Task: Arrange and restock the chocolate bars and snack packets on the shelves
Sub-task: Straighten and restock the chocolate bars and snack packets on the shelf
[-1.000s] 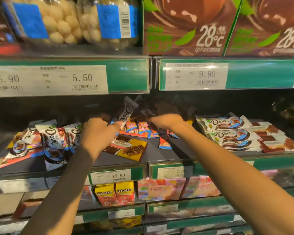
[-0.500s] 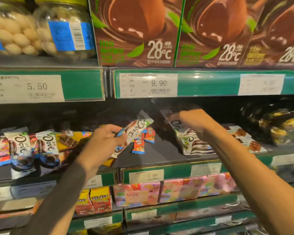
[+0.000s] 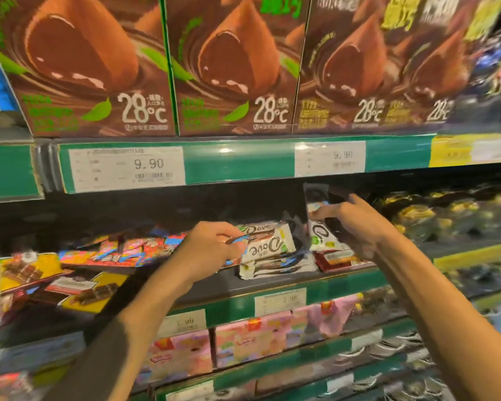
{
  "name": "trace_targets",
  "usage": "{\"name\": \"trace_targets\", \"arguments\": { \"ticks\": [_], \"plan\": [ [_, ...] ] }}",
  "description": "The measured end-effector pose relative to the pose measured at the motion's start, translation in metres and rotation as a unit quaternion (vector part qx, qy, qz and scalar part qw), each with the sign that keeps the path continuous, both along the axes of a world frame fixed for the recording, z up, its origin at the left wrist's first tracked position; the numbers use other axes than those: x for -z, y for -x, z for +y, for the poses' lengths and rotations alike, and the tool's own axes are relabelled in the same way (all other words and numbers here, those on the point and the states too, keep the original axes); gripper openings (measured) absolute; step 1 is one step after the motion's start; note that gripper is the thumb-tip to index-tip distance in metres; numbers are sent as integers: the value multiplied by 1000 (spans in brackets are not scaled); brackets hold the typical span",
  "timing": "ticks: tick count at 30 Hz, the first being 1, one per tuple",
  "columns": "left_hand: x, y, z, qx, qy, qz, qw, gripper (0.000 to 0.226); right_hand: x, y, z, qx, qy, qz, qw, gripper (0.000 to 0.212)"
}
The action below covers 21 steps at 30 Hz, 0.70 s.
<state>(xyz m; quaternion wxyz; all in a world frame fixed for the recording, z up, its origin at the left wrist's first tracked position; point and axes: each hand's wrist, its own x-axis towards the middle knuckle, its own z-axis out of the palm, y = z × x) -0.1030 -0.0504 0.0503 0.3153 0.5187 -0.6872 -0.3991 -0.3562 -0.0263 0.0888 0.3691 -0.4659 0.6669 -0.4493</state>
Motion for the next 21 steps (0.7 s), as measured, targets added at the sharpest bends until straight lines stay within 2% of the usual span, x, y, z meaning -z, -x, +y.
{"name": "trace_targets", "arguments": {
  "ticks": [2,4,6,8,13,16,18,21],
  "plan": [
    [0,13,-7,-2,20,-37,999,11,5,12,-6,7,-4,-38,999,75],
    [-2,24,-11,-8,28,-65,997,12,7,17,-8,3,15,-100,995,51],
    [-2,31,-13,-19,37,-70,997,14,9,20,-10,-5,16,-114,993,29],
    [-1,36,-12,-29,53,-77,995,16,11,23,-14,-4,20,-128,992,21],
    [11,41,-4,-67,129,-106,984,11,17,27,-26,-8,22,-224,974,26],
    [16,43,0,-74,159,-118,977,16,19,27,-31,-8,22,-271,962,18],
    [13,43,1,-66,162,-116,978,20,20,28,-33,-9,29,-303,953,15],
    [12,36,1,-72,122,-72,987,18,18,28,-36,-23,48,-322,945,17]
  ]
}}
